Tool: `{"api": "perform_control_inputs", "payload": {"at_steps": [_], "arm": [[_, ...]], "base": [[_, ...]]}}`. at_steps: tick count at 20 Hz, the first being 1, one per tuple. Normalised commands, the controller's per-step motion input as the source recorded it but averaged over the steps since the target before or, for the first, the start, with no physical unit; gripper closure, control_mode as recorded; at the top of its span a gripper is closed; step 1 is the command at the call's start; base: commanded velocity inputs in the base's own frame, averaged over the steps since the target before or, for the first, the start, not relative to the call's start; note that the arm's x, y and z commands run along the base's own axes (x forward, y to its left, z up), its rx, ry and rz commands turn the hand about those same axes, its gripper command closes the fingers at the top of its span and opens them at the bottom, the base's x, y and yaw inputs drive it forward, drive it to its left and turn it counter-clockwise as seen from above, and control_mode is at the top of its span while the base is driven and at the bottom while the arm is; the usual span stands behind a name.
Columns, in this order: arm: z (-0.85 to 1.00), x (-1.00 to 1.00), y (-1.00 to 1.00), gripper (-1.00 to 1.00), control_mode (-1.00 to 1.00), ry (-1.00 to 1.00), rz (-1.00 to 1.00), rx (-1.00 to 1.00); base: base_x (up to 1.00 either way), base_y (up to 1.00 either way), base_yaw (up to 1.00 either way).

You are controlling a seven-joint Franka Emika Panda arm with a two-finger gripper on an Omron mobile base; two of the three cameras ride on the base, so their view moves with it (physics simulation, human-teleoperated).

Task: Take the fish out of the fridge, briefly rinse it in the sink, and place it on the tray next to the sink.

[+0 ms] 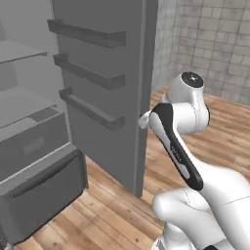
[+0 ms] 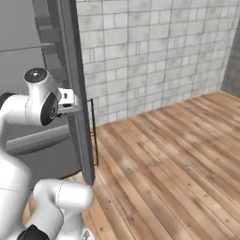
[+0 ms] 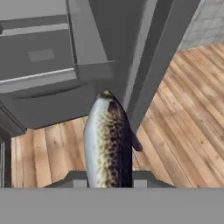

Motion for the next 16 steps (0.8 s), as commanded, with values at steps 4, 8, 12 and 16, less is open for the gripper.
{"api": "perform_control_inputs", "payload": {"at_steps": [4,8,12,16], "arm": [[0.0,0.0,0.0,1.0,1.0,0.0,0.0,0.0],[0.0,0.0,0.0,1.0,1.0,0.0,0.0,0.0],[0.0,0.0,0.0,1.0,1.0,0.0,0.0,0.0],[0.0,0.0,0.0,1.0,1.0,0.0,0.0,0.0]], "base": [[-0.79,0.18,-0.92],[-0.57,0.13,-0.97],[-0.11,0.02,-1.0],[0.0,0.0,-1.0]]}}
